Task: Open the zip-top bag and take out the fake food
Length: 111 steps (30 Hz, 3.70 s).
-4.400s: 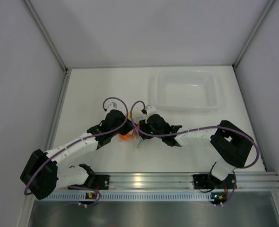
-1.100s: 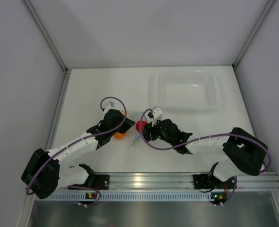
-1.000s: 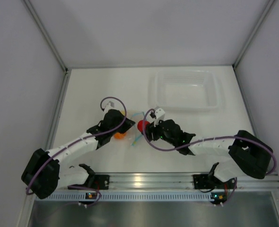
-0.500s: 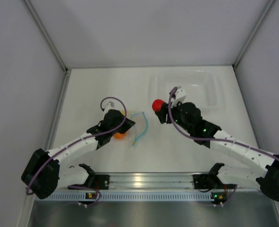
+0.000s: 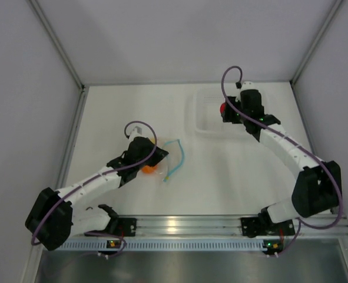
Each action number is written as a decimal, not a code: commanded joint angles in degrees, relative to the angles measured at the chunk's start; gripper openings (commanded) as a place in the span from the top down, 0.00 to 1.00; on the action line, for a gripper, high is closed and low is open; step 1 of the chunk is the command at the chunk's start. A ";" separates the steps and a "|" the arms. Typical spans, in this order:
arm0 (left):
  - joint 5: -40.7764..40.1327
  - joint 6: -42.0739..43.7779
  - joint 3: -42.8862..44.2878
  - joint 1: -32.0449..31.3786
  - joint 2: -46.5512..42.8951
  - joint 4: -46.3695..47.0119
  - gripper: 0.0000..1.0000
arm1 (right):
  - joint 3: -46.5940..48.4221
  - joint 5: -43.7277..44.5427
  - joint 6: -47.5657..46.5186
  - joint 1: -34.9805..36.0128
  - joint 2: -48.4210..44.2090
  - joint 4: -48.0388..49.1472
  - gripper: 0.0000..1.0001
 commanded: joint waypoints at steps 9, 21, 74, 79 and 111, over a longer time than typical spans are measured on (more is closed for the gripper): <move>1.65 1.31 0.47 -0.14 -1.42 2.32 1.00 | 24.03 -0.01 -5.08 -6.49 27.76 -12.24 0.55; 2.61 3.15 0.74 -0.05 -0.98 2.32 1.00 | 31.26 1.75 -7.28 -6.76 31.83 -17.70 0.26; 14.83 2.10 2.94 -1.55 1.04 6.01 1.00 | -11.29 7.03 2.57 31.21 3.43 10.60 0.54; 14.31 2.19 1.62 -1.10 0.69 6.01 1.00 | -10.58 2.99 2.83 31.30 8.26 11.21 0.55; 15.45 3.59 1.27 0.65 1.66 6.01 1.00 | -13.04 -1.85 -2.62 29.36 11.87 10.16 0.66</move>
